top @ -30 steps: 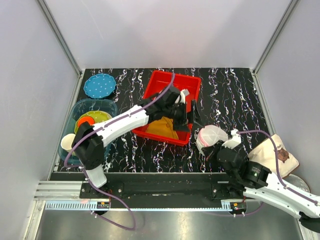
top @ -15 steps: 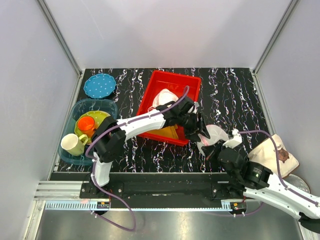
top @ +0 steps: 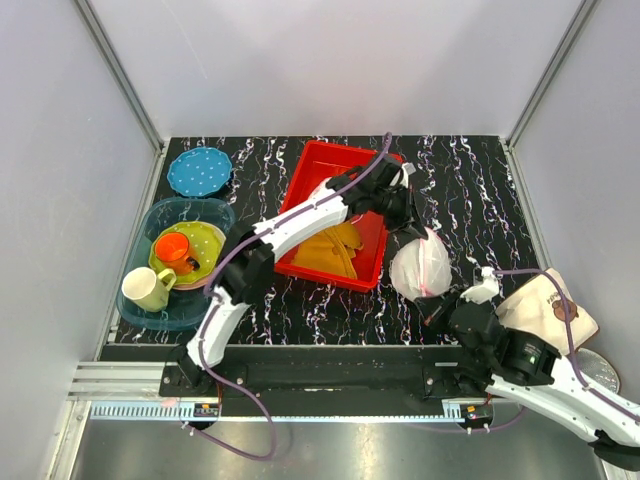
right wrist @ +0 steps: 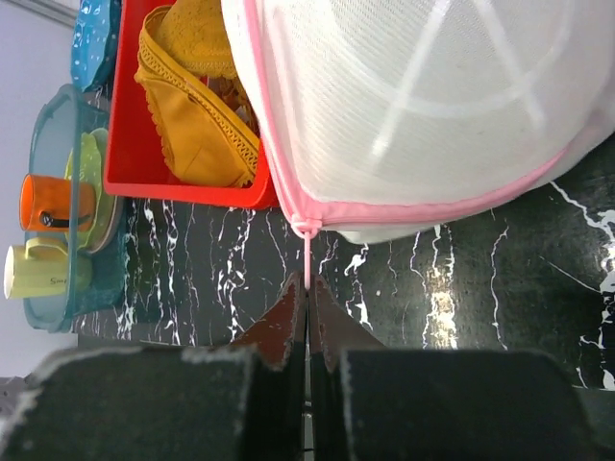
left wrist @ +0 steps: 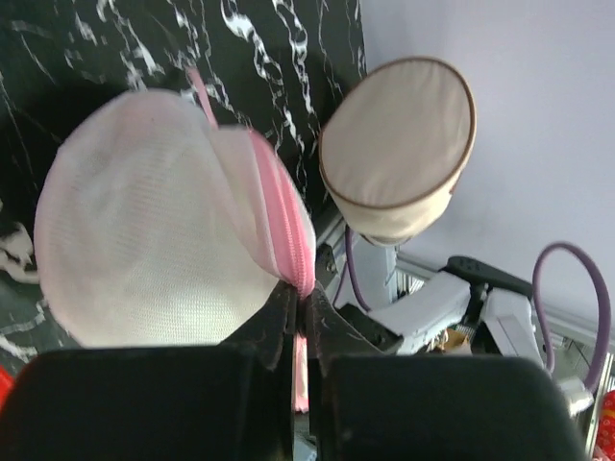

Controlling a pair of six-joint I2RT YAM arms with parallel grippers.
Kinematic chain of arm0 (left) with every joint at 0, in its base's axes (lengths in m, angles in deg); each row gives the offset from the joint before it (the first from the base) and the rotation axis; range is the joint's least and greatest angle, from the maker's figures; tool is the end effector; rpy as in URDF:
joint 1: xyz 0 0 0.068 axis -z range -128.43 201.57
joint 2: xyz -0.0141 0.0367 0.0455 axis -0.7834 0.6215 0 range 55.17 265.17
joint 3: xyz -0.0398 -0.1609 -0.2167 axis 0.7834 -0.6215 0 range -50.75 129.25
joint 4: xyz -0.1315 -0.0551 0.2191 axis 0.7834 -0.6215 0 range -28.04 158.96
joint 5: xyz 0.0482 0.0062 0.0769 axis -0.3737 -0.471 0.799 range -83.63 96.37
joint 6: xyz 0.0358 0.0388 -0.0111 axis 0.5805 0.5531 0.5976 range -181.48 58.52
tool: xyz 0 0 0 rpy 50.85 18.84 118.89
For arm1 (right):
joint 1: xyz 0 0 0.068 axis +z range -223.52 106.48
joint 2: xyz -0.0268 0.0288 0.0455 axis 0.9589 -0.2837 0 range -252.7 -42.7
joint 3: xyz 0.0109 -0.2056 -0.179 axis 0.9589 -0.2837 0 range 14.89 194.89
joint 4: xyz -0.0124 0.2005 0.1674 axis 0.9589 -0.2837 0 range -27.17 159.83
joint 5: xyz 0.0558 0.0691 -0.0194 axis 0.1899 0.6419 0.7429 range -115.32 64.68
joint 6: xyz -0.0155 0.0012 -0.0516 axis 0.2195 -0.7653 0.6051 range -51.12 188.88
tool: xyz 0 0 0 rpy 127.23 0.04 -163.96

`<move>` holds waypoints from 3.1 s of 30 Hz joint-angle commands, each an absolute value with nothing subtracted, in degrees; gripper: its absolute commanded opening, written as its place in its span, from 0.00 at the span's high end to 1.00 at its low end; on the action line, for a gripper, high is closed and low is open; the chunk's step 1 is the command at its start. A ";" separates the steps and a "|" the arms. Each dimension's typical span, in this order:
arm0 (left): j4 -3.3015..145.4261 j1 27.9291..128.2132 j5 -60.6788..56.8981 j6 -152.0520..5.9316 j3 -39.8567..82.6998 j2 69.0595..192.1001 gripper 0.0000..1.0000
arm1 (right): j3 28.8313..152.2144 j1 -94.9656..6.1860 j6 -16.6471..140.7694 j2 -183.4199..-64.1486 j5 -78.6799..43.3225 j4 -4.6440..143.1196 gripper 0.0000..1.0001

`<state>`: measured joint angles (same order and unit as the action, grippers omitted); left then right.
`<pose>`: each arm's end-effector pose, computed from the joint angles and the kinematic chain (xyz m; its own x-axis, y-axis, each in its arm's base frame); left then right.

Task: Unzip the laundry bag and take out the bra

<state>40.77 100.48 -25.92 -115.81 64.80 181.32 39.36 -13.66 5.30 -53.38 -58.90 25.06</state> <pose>0.3200 -0.3960 0.2753 -0.9800 0.0789 -0.1826 0.1966 0.5245 -0.8284 0.0537 0.0533 0.2259 -0.5470 0.5438 -0.6365 0.0167 0.7673 0.6411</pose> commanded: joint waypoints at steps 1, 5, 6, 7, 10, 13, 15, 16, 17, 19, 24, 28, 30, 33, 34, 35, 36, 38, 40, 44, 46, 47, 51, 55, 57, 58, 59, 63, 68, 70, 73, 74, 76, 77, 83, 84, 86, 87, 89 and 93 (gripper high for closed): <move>39.97 97.27 -22.21 -110.88 80.18 192.59 1.00 | 41.78 -13.49 2.35 -56.06 -57.49 21.67 1.00; 34.25 98.50 -20.26 -107.63 86.20 195.20 1.00 | 42.92 -13.49 3.13 -58.87 -57.66 22.72 1.00; 34.24 99.20 -19.22 -105.97 84.79 193.79 1.00 | 43.10 -13.49 3.39 -59.66 -58.19 22.90 1.00; 34.33 99.47 -18.16 -105.08 81.30 192.21 0.81 | 43.28 -13.49 3.66 -59.93 -58.54 23.07 1.00; 34.07 99.47 -16.22 -102.36 74.88 184.13 0.39 | 43.45 -13.49 4.19 -60.19 -59.86 23.60 1.00; 33.36 99.47 -14.55 -102.26 68.89 175.34 0.17 | 43.45 -13.49 4.01 -59.93 -60.65 24.04 1.00; 33.71 99.73 -13.49 -103.92 62.83 169.82 0.14 | 43.28 -13.49 3.49 -59.84 -61.09 24.04 1.00; 33.80 99.82 -13.49 -104.45 61.33 168.65 0.12 | 43.10 -13.40 3.40 -59.76 -61.09 24.04 1.00; 33.98 100.08 -13.93 -104.98 58.44 167.34 0.10 | 43.01 -13.49 3.22 -59.75 -61.18 24.13 1.00; 34.76 100.87 -15.59 -107.18 55.53 164.34 0.08 | 42.93 -13.49 3.04 -59.84 -61.09 24.39 1.00; 41.71 104.74 -17.36 -110.79 46.20 161.69 0.08 | 42.75 -13.49 3.66 -61.24 -60.39 26.23 1.00; 42.32 105.53 -19.82 -112.28 44.62 165.73 0.11 | 42.84 -13.49 4.36 -63.27 -59.34 27.82 1.00; 43.81 106.24 -19.38 -113.68 43.74 166.44 0.12 | 42.84 -13.49 4.45 -64.06 -59.07 28.52 1.00; 47.77 106.85 -18.86 -114.48 43.90 169.77 0.14 | 42.40 -13.49 4.63 -64.06 -58.72 29.66 1.00; 46.99 106.85 -19.20 -114.57 46.00 171.26 0.16 | 42.14 -13.57 4.54 -64.15 -58.54 29.93 1.00; 46.55 106.85 -20.08 -114.57 47.32 174.32 0.19 | 42.22 -13.49 4.54 -64.41 -58.02 30.28 1.00; 45.85 106.85 -20.52 -114.57 48.38 175.31 0.25 | 42.40 -13.49 4.63 -64.59 -57.75 30.46 1.00; 45.49 106.77 -20.09 -114.22 49.71 175.41 0.60 | 42.75 -13.49 4.54 -64.76 -57.23 30.28 1.00; 44.01 106.33 -17.38 -113.52 50.67 174.80 1.00 | 42.84 -13.49 3.84 -64.50 -56.96 28.62 1.00; 42.94 103.00 -16.13 -111.93 56.02 175.49 1.00 | 41.61 -13.49 1.29 -60.65 -55.12 26.24 1.00; 42.86 101.59 -16.83 -111.32 58.75 177.86 1.00 | 40.47 -13.49 0.68 -59.32 -54.15 25.89 1.00; 42.33 100.28 -16.83 -110.71 60.68 179.26 1.00 | 40.20 -13.49 0.06 -58.71 -53.54 25.28 1.00; 39.17 97.98 -17.79 -108.16 72.44 185.50 1.00 | 40.99 -13.49 -0.12 -59.49 -53.09 23.69 1.00; 36.18 96.66 -20.26 -105.25 78.09 189.64 1.00 | 41.70 -13.40 -0.38 -60.63 -53.79 22.64 1.00; 36.26 96.05 -20.61 -104.11 77.84 189.82 1.00 | 41.70 -13.40 -1.35 -60.81 -54.15 21.50 1.00; 36.26 95.44 -20.70 -103.76 77.49 189.74 1.00 | 41.61 -13.49 -1.61 -60.72 -54.41 21.23 1.00; 36.44 95.08 -21.05 -102.97 77.31 189.47 1.00 | 41.52 -13.49 -1.96 -60.29 -54.67 20.79 1.00; 36.70 95.08 -24.12 -100.16 75.38 187.37 1.00 | 43.61 -13.49 -1.53 -60.10 -58.00 18.78 0.96; 38.46 95.34 -25.88 -97.43 70.29 184.38 1.00 | 50.64 -13.57 4.52 -66.84 -67.58 17.63 0.59; 38.55 95.17 -27.28 -95.68 69.93 183.94 1.00 | 53.63 -14.97 9.34 -72.37 -68.48 18.67 0.61; 39.16 94.99 -32.64 -94.09 69.22 184.02 1.00 | 59.18 -21.90 20.67 -77.75 -60.00 19.12 0.64; 39.25 94.99 -33.61 -93.83 69.22 184.02 1.00 | 59.36 -27.41 23.06 -78.12 -56.56 21.47 0.66; 39.25 94.99 -34.76 -93.39 68.26 182.80 1.00 | 59.27 -31.57 26.15 -80.04 -48.05 23.59 0.66; 39.43 94.99 -34.76 -93.38 67.82 182.18 1.00 | 59.36 -34.38 28.68 -81.10 -45.47 25.60 0.66; 43.72 94.99 -36.08 -96.63 62.38 173.67 1.00 | 63.49 -40.11 36.70 -91.92 -30.70 29.91 0.63; 45.21 94.99 -36.43 -97.07 61.41 172.61 1.00 | 63.58 -40.99 37.32 -92.01 -28.85 30.97 0.60; 45.84 94.99 -36.78 -97.69 60.35 171.20 1.00 | 64.02 -42.40 39.08 -92.53 -23.84 33.00 0.56; 45.84 94.99 -37.22 -97.69 60.35 170.23 1.00 | 64.19 -43.19 39.69 -93.06 -22.26 33.18 0.53; 45.84 94.99 -37.66 -97.52 60.00 169.61 1.00 | 64.28 -45.91 41.80 -94.90 -16.90 33.62 0.38; 45.14 94.99 -38.01 -97.08 59.91 168.64 1.00 | 63.14 -51.09 43.04 -95.09 -8.82 35.99 0.31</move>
<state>41.21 95.12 -35.08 -96.99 60.06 172.60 61.83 -47.32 39.10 -95.06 -20.35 31.57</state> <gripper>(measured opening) 0.025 0.681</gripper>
